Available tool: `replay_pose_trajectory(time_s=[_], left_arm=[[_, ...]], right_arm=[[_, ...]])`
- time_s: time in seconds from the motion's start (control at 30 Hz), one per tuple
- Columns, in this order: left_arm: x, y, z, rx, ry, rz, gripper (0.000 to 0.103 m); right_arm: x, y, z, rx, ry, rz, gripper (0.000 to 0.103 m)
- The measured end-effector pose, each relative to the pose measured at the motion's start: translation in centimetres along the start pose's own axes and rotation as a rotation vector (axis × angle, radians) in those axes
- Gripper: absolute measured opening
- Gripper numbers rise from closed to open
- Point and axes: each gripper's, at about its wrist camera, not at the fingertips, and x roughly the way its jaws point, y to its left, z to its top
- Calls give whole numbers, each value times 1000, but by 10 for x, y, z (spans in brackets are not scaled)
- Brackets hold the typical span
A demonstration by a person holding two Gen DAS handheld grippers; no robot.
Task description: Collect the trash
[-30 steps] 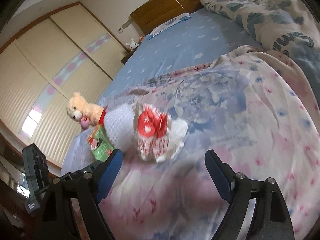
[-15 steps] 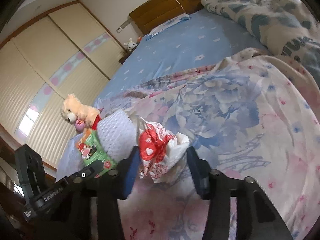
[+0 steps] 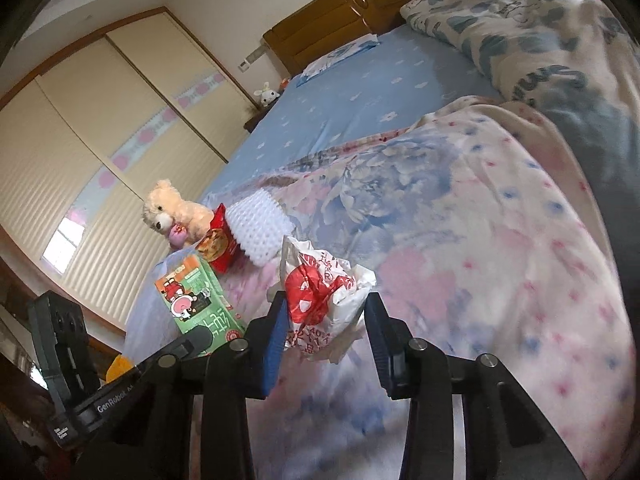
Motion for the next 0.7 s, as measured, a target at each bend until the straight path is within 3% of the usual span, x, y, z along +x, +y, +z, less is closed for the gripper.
replay_pose_trajectory(time_s=[0.7], left_arm=[[-30,-71,-55,91,46,-95,33]], right_arm=[[-109,-34,-64,60,-100,-49,39]])
